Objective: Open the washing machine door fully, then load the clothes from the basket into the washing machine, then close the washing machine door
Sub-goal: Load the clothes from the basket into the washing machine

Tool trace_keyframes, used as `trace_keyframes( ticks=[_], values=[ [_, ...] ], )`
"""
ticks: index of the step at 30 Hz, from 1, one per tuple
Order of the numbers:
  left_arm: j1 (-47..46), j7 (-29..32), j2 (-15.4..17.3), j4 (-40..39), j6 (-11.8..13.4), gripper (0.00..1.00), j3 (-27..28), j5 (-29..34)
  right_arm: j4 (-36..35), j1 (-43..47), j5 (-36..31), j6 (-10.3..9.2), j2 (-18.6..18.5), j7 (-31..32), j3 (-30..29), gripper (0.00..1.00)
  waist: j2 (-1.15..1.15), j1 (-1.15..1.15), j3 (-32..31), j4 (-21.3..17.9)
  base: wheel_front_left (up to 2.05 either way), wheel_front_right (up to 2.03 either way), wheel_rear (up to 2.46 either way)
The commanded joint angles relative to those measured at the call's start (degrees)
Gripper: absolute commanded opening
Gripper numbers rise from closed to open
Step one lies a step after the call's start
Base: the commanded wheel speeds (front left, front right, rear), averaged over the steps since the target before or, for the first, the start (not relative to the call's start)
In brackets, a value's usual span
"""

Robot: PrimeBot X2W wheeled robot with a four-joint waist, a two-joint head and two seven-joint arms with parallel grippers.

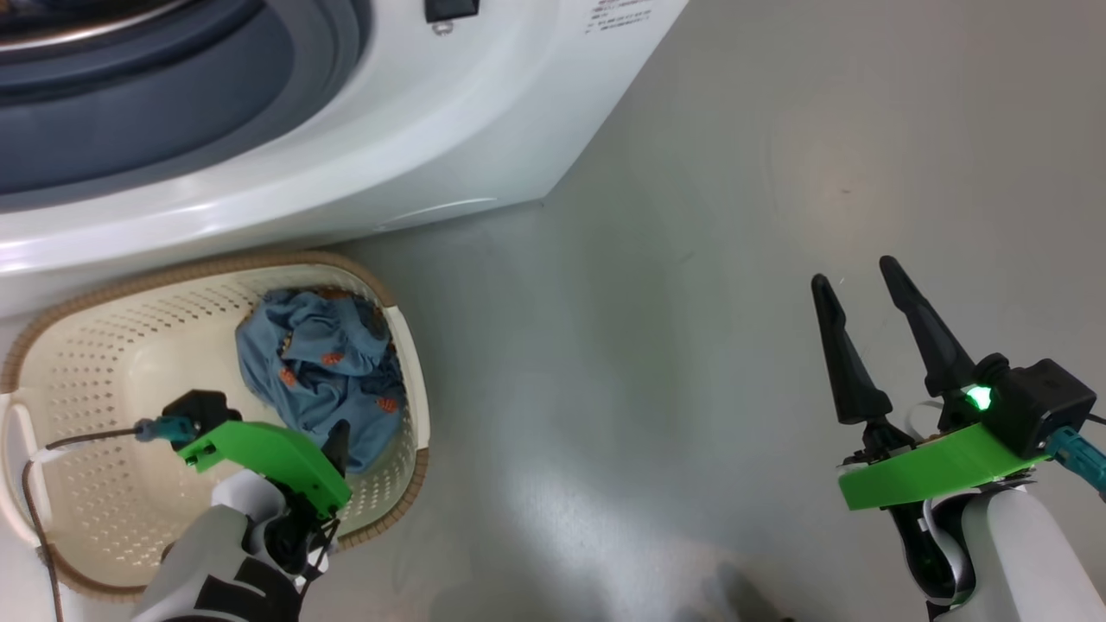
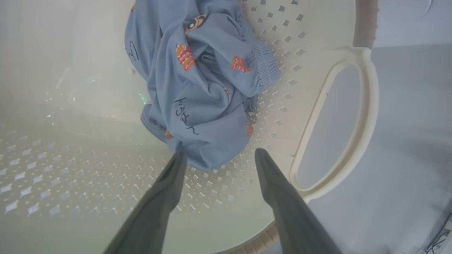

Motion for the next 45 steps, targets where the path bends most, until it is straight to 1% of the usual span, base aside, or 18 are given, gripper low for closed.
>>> trace_keyframes(
  ticks=[1,11,23,35,45],
  values=[
    [0.1,-0.1,1.1,-0.1,-0.1,1.0,0.8,-0.7,-1.4,-0.2,0.6,0.09,-0.6,-0.3,0.7,1.0,0.0,0.0,0.6,-0.1,0.0,0.0,0.0],
    [-2.0,-0.9,1.0,1.1,-0.1,1.0,-1.4,-3.0,-2.2,-0.3,1.0,0.09,-1.2,-0.3,-0.3,1.0,0.0,0.0,3.3,0.1,0.0,0.0,0.0],
    [-4.4,-3.8,1.2,3.6,0.1,1.0,-3.3,-2.1,-2.8,-0.2,1.4,0.09,-1.7,-0.3,-1.8,1.0,0.0,0.0,5.2,-0.1,0.0,0.0,0.0],
    [-7.0,-6.4,1.4,4.4,2.0,1.0,-3.7,-1.9,-3.6,-1.1,1.8,0.09,-1.6,-0.3,-2.3,1.0,0.0,0.0,8.1,-0.6,0.0,0.0,0.0],
    [-8.4,-7.0,1.9,4.6,2.7,1.0,-3.9,-2.0,-3.6,-1.9,2.0,0.09,-1.2,-0.3,-2.2,1.0,0.0,0.0,9.8,-1.0,0.0,0.0,0.0]
  ],
)
